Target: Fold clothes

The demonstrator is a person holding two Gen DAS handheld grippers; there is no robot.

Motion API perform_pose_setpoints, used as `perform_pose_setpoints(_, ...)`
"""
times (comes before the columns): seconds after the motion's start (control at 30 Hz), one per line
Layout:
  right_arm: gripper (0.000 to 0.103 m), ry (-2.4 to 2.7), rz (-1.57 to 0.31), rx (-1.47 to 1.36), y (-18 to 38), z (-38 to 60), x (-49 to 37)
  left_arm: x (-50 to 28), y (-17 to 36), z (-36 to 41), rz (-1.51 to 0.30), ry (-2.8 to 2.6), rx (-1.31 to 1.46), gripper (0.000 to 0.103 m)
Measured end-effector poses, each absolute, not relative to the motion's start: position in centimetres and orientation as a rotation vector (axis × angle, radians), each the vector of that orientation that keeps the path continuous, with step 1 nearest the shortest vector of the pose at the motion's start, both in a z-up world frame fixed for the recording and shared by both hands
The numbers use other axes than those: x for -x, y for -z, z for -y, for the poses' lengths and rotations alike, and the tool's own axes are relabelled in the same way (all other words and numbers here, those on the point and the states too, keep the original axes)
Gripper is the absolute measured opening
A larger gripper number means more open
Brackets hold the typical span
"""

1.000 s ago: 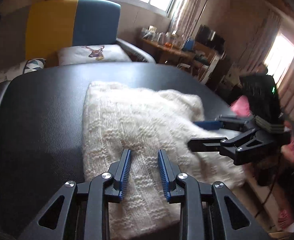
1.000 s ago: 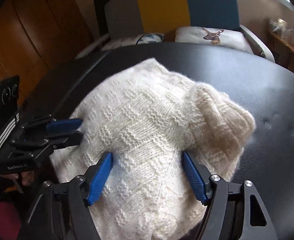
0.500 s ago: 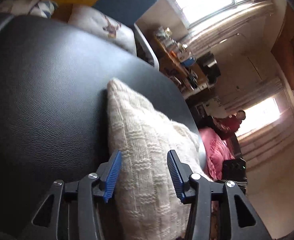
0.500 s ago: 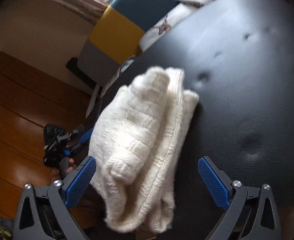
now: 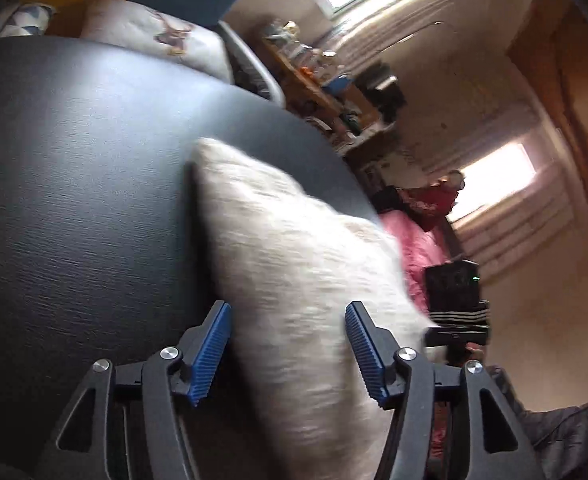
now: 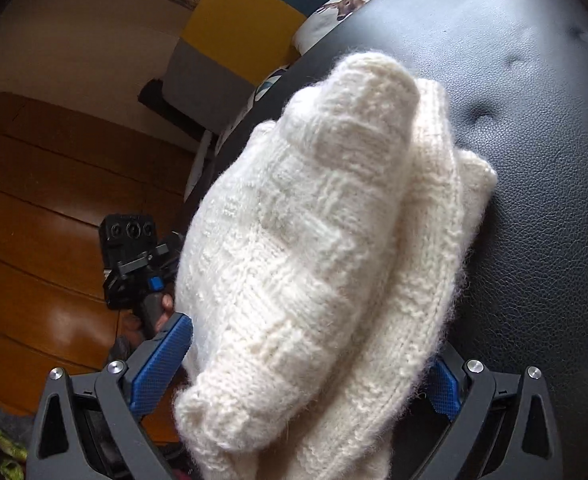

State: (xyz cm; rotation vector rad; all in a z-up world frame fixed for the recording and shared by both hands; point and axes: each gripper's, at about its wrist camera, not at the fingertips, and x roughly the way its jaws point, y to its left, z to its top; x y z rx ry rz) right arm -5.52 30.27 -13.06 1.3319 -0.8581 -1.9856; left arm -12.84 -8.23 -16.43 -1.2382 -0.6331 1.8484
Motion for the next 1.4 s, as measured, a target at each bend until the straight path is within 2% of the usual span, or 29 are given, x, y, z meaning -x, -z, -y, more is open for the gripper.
perform_pose_setpoints(0.07, 0.103, 1.982, 0.849, -1.340, 12.9, -30.5, 5.1, 13.1, 17.2, 8.7, 0.668, -1.800, 1.263, 0.061)
perform_pose_setpoints(0.17, 0.103, 2.000, 0.814, -1.345, 12.4, -30.3, 4.6, 13.3, 17.6, 7.5, 0.619, -1.745, 1.270, 0.064)
perform_pose_setpoints(0.27, 0.103, 2.042, 0.760, -1.328, 11.9, -29.8, 3.9, 14.3, 18.1, 6.5, 0.671, -1.691, 1.284, 0.066)
perform_pose_setpoints(0.37, 0.103, 2.091, 0.699, -1.299, 11.3, -29.4, 3.1, 13.9, 17.7, 4.8, 0.594, -1.717, 1.311, 0.068)
perform_pose_setpoints(0.43, 0.103, 2.111, 0.705, -1.301, 11.1, -29.4, 2.6, 13.2, 17.5, 3.8, 0.522, -1.725, 1.317, 0.065)
perform_pose_setpoints(0.53, 0.103, 2.138, 0.711, -1.309, 10.8, -29.0, 2.6, 12.2, 17.2, 3.6, 0.525, -1.766, 1.295, 0.056)
perform_pose_setpoints(0.63, 0.095, 2.229, 0.616, -1.307, 10.3, -28.2, 2.1, 10.8, 16.3, 3.3, 0.485, -1.853, 1.231, 0.048)
perform_pose_setpoints(0.67, 0.089, 2.259, 0.578, -1.300, 10.1, -28.0, 1.7, 10.4, 15.7, 3.1, 0.469, -1.869, 1.207, 0.046)
perform_pose_setpoints(0.77, 0.076, 2.285, 0.604, -1.276, 9.7, -28.6, 0.8, 9.7, 14.0, 2.5, 0.449, -1.887, 1.138, 0.044)
perform_pose_setpoints(0.9, 0.067, 2.297, 0.631, -1.219, 8.6, -29.4, -0.7, 9.5, 12.6, 0.9, 0.452, -1.850, 1.087, 0.044)
perform_pose_setpoints(1.17, 0.059, 2.366, 0.704, -1.122, 7.0, -30.4, -4.7, 10.1, 9.0, -5.4, 0.354, -1.779, 1.013, 0.044)
perform_pose_setpoints(1.4, 0.059, 2.468, 0.778, -1.004, 4.7, -36.3, -6.2, 11.9, 4.3, -14.1, 0.264, -1.702, 0.919, 0.043)
